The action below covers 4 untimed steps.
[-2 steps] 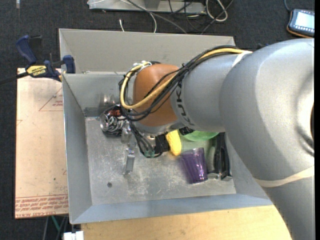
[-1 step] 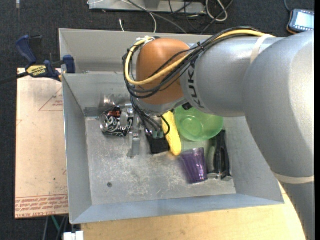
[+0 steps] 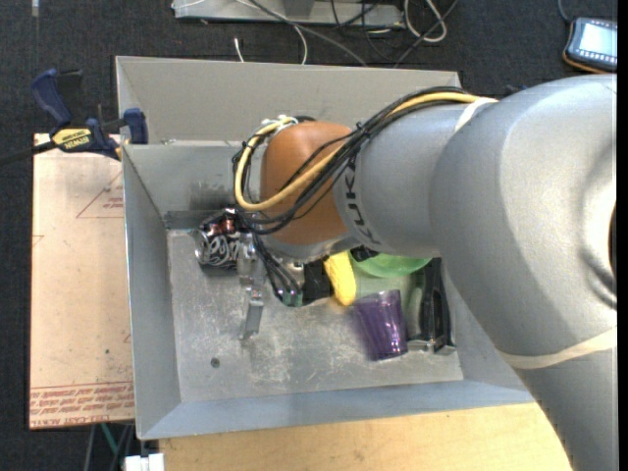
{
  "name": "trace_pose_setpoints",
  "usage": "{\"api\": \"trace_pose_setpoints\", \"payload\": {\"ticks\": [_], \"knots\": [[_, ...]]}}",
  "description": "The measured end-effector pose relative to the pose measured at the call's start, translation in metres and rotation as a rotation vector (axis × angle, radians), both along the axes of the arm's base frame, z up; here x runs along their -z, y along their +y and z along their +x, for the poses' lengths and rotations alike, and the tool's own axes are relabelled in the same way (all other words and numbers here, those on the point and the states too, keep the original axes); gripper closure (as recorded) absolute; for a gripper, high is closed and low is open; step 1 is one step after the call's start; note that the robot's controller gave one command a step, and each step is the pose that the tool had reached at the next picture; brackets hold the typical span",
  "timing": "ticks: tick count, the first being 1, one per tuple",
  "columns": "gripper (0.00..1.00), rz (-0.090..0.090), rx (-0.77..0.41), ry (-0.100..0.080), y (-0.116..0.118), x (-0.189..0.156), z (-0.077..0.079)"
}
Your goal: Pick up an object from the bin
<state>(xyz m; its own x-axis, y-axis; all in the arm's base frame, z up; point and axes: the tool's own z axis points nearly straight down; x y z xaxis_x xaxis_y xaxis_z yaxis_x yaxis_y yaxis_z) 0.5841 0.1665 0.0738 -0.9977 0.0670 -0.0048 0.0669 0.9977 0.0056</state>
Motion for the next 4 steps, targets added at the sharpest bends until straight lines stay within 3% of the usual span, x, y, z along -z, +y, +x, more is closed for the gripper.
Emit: {"api": "trace_pose_setpoints", "payload": {"ticks": [1,2,3,4], "knots": [[0.00,0.000,-0.359,0.004,0.009,0.001,0.059],[1.00,0.001,-0.010,0.001,0.001,0.000,0.002],[1.00,0.001,-0.010,0.001,0.001,0.000,0.002],[1.00,0.001,-0.009,0.004,0.001,-0.022,0.001]]}}
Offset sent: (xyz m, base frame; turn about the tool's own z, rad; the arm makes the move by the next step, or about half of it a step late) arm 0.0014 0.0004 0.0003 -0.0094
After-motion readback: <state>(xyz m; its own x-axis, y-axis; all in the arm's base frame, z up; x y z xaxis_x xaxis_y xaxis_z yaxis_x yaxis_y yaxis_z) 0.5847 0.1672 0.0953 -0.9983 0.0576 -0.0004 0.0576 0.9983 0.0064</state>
